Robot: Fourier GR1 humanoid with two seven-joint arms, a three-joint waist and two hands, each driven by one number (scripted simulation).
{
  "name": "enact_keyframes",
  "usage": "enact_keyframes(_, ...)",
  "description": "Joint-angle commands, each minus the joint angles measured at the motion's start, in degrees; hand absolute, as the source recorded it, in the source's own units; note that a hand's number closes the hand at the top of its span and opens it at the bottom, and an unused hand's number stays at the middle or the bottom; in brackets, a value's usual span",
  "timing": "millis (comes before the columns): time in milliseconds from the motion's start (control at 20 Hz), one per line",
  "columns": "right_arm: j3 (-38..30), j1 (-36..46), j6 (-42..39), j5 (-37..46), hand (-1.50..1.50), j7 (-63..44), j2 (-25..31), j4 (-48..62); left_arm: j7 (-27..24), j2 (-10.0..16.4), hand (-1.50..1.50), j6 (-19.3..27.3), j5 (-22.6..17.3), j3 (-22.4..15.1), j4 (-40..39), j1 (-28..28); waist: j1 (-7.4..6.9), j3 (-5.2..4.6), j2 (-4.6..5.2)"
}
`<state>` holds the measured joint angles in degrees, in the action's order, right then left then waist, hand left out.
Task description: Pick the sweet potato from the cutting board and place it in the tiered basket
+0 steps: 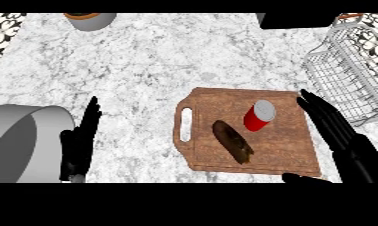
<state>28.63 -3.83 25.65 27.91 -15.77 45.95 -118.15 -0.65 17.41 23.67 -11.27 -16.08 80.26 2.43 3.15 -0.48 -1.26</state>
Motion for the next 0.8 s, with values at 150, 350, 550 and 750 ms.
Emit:
enact_keyframes(150, 4.65, -1.27, -10.84, 20.59, -1.50, -21.97, 6.09, -8.24, 1.93, -0.09, 0.00, 0.27, 0.25, -0.63, 0.15, 1.29, -0.59, -0.19, 0.19)
enact_keyframes(350, 10.42, 1.50, -18.44, 33.13, -1.50, -34.94, -0.10, -13.29, 1.30, 0.10, 0.00, -0.86, 1.01, -1.39, 0.07, 0.84, -2.18, 0.07, 0.63)
enact_keyframes(550, 18.94, 5.20, -27.54, 44.06, -1.50, -44.10, -9.21, -11.90, -0.98, -1.02, 0.00, -0.92, 1.75, -1.31, -2.85, 0.71, -2.93, 0.17, 0.97)
enact_keyframes(750, 27.69, 9.60, -34.13, 53.94, -1.50, -48.69, -21.30, -3.98, 3.16, -0.01, 0.00, -2.51, 0.70, -0.73, -0.95, -1.35, -3.36, 0.32, 1.09)
